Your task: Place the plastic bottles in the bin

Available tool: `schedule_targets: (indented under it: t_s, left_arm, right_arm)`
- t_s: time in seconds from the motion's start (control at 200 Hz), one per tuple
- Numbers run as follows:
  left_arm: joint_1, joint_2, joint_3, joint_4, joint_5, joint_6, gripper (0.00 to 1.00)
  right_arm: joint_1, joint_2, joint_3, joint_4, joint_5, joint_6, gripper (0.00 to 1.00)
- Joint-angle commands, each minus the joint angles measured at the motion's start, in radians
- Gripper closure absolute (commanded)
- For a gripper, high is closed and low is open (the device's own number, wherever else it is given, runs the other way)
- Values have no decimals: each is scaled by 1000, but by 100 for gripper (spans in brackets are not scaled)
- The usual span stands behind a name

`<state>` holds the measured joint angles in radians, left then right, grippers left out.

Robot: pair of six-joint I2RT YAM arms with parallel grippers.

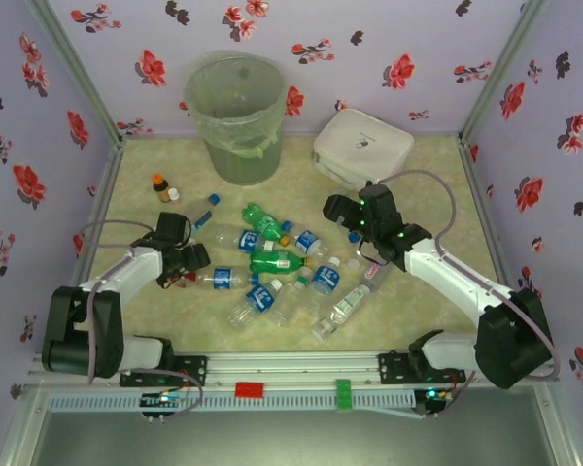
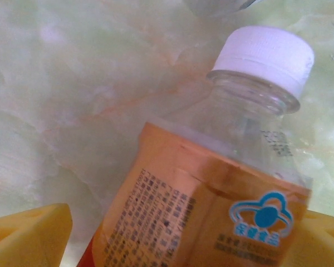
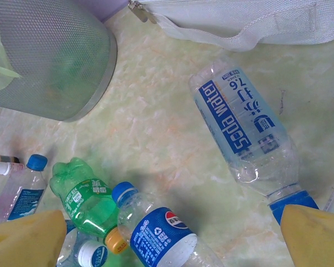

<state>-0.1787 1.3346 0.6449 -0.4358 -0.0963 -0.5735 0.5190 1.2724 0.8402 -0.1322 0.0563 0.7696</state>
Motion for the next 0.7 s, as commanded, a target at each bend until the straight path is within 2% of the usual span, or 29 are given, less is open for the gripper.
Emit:
schedule_targets:
  t_s: [0.0, 0.51, 0.695]
  left_arm:
    - [-5, 11, -12, 10, -30, -11, 13]
    - [-5, 9, -19, 9, -62, -20, 47]
    - [-5, -79, -14, -30, -92, -19, 51]
  right_arm:
    - [7, 2, 20, -17, 17, 1, 0]
    - [7, -23, 10, -28, 41, -9, 0]
    - [7, -21, 8, -18, 41, -7, 0]
